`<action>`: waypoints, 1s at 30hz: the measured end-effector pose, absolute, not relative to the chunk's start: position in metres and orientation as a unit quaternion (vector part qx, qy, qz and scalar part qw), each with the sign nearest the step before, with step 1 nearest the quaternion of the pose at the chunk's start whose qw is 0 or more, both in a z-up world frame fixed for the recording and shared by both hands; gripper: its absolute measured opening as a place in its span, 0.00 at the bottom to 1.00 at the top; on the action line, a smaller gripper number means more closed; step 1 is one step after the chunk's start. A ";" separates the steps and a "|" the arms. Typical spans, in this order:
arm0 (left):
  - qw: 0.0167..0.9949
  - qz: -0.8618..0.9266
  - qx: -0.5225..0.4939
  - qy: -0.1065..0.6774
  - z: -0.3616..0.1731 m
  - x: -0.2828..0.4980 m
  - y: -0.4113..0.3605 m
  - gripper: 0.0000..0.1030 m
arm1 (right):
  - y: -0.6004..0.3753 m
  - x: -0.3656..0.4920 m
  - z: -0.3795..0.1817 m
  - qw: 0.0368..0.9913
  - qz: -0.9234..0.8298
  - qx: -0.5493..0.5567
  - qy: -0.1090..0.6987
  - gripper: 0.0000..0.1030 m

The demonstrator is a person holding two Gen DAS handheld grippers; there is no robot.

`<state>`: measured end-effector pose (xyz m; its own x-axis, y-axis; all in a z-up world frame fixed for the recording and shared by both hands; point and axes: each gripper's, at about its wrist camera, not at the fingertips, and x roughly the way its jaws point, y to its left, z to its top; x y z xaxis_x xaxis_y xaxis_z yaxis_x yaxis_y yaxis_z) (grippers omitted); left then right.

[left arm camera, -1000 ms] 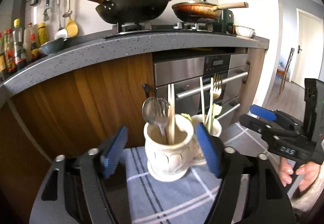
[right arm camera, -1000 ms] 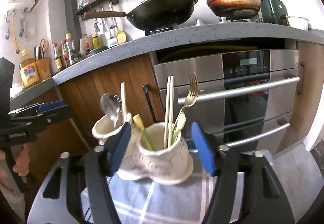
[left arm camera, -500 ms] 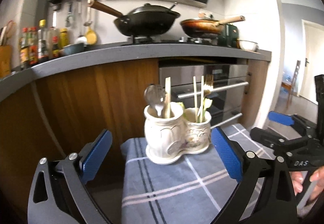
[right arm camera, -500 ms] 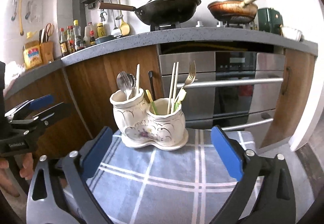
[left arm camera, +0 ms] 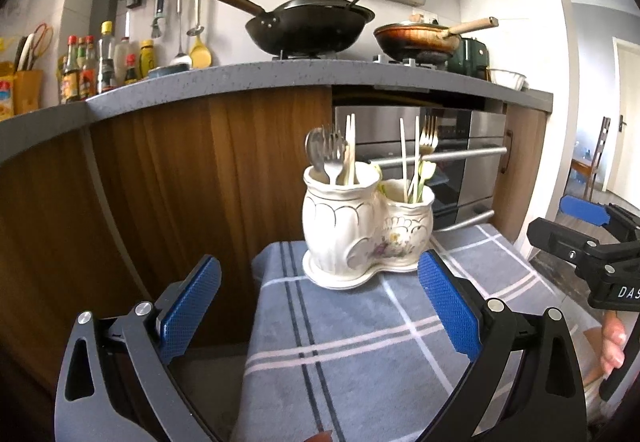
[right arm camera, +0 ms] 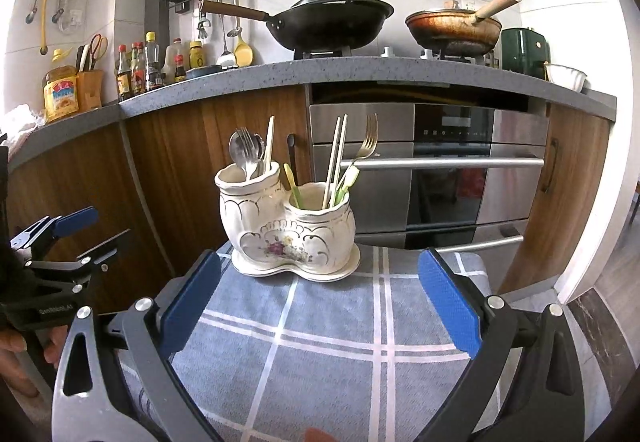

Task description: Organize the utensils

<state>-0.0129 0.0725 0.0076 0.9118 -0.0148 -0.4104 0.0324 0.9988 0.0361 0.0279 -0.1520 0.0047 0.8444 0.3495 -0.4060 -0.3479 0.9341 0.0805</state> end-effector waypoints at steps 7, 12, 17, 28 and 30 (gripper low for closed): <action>0.978 -0.012 0.022 0.208 0.007 -0.013 0.069 0.95 | -0.155 0.028 0.002 0.959 0.182 0.008 0.215 0.95; 0.978 -0.013 0.023 0.206 0.008 -0.014 0.066 0.95 | -0.157 0.029 0.001 0.959 0.183 0.013 0.215 0.95; 0.978 -0.013 0.022 0.207 0.009 -0.015 0.065 0.95 | -0.158 0.029 0.001 0.958 0.188 0.013 0.216 0.95; 0.978 -0.013 0.023 0.208 0.009 -0.015 0.065 0.95 | -0.157 0.029 0.001 0.958 0.189 0.014 0.217 0.95; 0.978 -0.014 0.024 0.207 0.008 -0.015 0.064 0.95 | -0.157 0.029 0.001 0.958 0.188 0.014 0.217 0.95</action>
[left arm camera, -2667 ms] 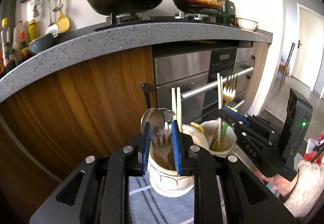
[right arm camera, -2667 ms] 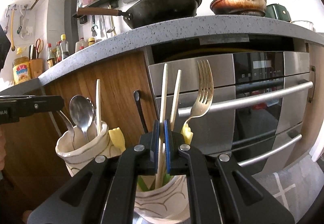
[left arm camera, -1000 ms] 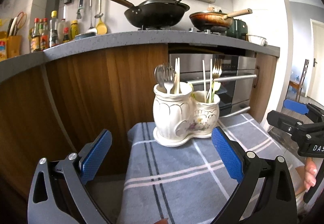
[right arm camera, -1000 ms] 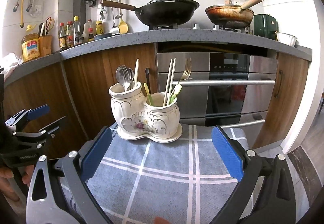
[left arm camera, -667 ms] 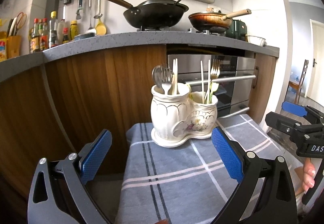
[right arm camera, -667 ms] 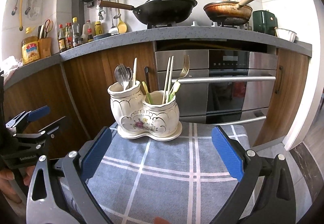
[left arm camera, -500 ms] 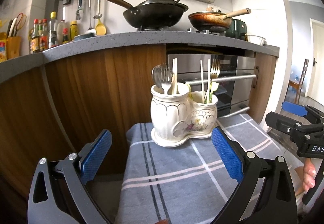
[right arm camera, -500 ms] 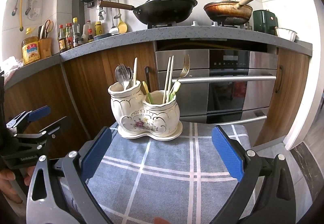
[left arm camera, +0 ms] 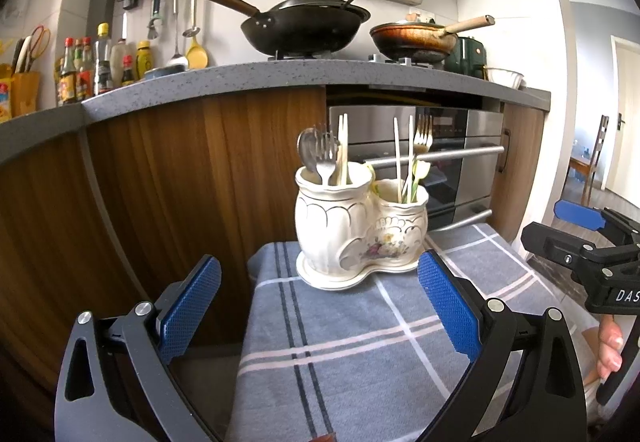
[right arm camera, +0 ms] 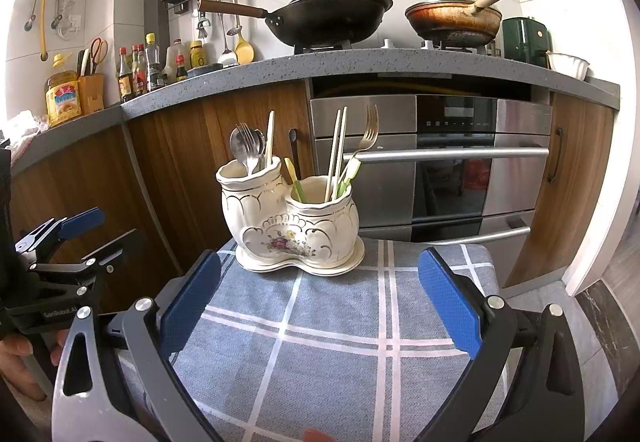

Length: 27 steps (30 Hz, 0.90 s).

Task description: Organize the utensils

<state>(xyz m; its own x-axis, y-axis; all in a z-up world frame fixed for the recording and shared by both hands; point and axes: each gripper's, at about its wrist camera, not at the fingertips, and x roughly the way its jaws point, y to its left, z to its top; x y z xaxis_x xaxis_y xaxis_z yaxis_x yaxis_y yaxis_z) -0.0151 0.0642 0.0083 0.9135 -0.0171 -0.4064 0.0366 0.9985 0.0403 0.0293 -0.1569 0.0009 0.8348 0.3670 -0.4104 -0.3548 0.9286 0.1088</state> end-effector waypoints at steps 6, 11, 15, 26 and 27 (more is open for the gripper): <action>0.978 -0.015 0.024 0.207 0.008 -0.015 0.063 0.95 | -0.156 0.029 0.000 0.957 0.191 0.012 0.218 0.95; 0.978 -0.017 0.027 0.207 0.009 -0.014 0.061 0.95 | -0.153 0.028 0.000 0.957 0.193 0.011 0.219 0.95; 0.978 -0.017 0.026 0.206 0.009 -0.014 0.060 0.95 | -0.153 0.028 0.000 0.956 0.193 0.012 0.218 0.95; 0.978 -0.017 0.027 0.208 0.011 -0.013 0.059 0.95 | -0.153 0.029 0.000 0.956 0.194 0.013 0.220 0.95; 0.978 -0.017 0.027 0.208 0.011 -0.014 0.059 0.95 | -0.153 0.029 0.000 0.956 0.194 0.013 0.220 0.95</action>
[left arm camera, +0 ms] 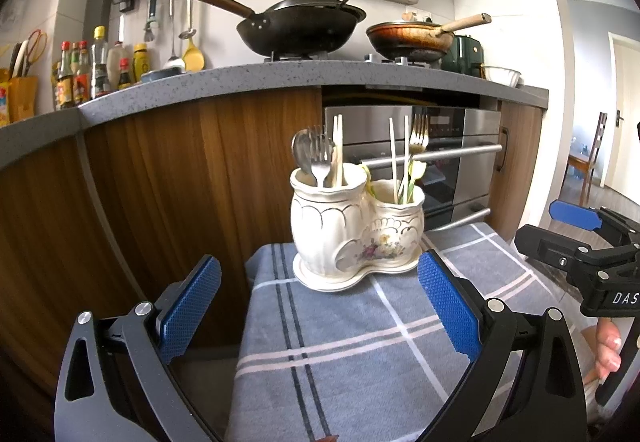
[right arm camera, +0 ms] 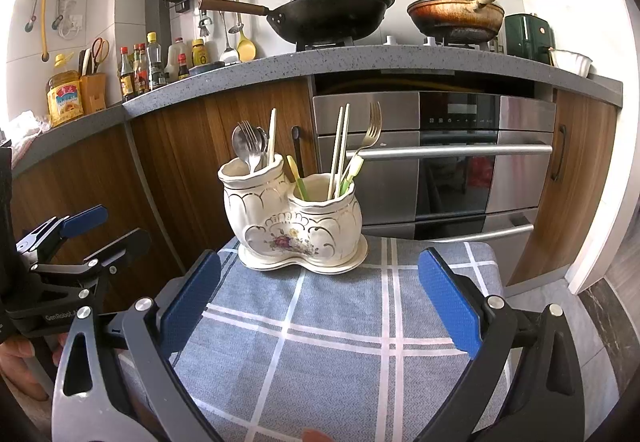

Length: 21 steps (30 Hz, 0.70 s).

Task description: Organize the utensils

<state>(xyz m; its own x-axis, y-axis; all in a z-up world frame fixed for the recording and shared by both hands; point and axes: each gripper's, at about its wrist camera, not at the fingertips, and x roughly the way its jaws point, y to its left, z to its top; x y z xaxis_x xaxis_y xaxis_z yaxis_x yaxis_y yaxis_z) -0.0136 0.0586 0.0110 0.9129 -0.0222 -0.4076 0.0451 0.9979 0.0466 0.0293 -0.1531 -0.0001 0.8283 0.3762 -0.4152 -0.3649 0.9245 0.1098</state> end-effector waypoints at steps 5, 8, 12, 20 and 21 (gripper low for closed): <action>0.977 -0.017 0.027 0.209 0.011 -0.014 0.058 0.95 | -0.153 0.029 0.000 0.956 0.194 0.013 0.220 0.95; 0.978 -0.016 0.027 0.208 0.010 -0.014 0.059 0.95 | -0.152 0.029 0.000 0.956 0.194 0.012 0.220 0.95; 0.978 -0.017 0.027 0.208 0.010 -0.014 0.059 0.95 | -0.152 0.029 0.000 0.956 0.194 0.014 0.220 0.95; 0.982 -0.008 0.038 0.186 0.014 -0.016 0.057 0.95 | -0.152 0.030 0.000 0.956 0.194 0.014 0.221 0.95; 0.982 -0.009 0.037 0.184 0.014 -0.016 0.057 0.95 | -0.152 0.030 0.000 0.956 0.194 0.014 0.221 0.95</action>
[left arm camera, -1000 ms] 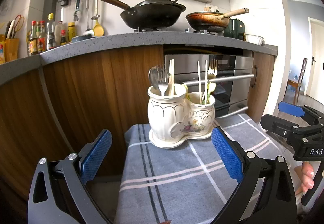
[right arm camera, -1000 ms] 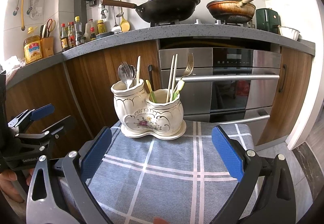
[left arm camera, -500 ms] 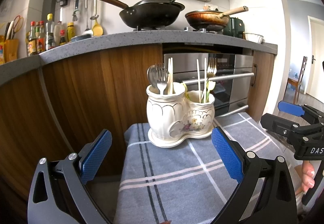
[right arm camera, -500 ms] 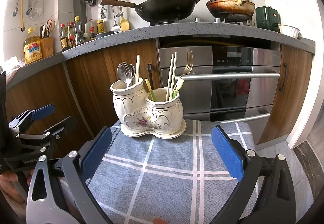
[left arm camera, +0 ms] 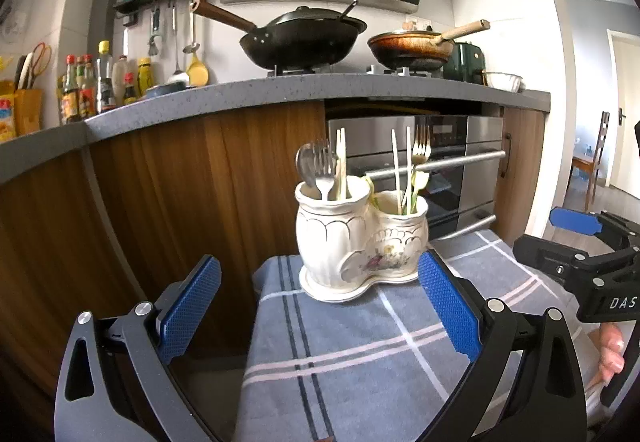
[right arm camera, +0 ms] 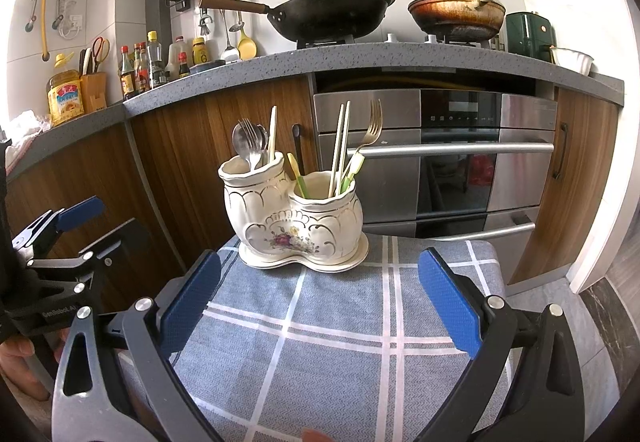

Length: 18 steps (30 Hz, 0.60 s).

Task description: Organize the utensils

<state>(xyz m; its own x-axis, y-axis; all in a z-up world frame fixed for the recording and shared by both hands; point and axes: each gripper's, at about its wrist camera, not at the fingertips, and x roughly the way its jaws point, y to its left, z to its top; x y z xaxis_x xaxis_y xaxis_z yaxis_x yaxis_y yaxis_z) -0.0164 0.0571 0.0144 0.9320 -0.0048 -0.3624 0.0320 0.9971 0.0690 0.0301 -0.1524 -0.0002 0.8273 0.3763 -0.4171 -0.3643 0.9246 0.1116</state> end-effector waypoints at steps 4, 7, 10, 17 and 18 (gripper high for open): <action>0.982 -0.010 0.038 0.184 0.014 -0.016 0.057 0.95 | -0.153 0.031 0.000 0.956 0.194 0.014 0.221 0.95; 0.982 -0.008 0.042 0.186 0.014 -0.016 0.058 0.95 | -0.153 0.031 -0.002 0.955 0.194 0.014 0.222 0.95; 0.981 -0.009 0.039 0.189 0.014 -0.014 0.058 0.95 | -0.152 0.031 -0.002 0.955 0.194 0.014 0.223 0.95; 0.980 -0.012 0.033 0.198 0.006 0.000 0.056 0.95 | -0.157 0.038 -0.015 0.954 0.188 0.031 0.233 0.95; 0.979 -0.011 0.033 0.199 0.004 0.002 0.054 0.95 | -0.160 0.040 -0.018 0.953 0.187 0.037 0.235 0.95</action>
<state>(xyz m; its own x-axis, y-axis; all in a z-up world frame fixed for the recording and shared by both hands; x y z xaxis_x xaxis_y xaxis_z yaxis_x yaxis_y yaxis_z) 0.0025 0.0544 0.0043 0.9209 -0.0083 -0.3896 0.0348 0.9975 0.0610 0.0400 -0.1597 -0.0177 0.8194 0.3743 -0.4341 -0.3396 0.9271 0.1584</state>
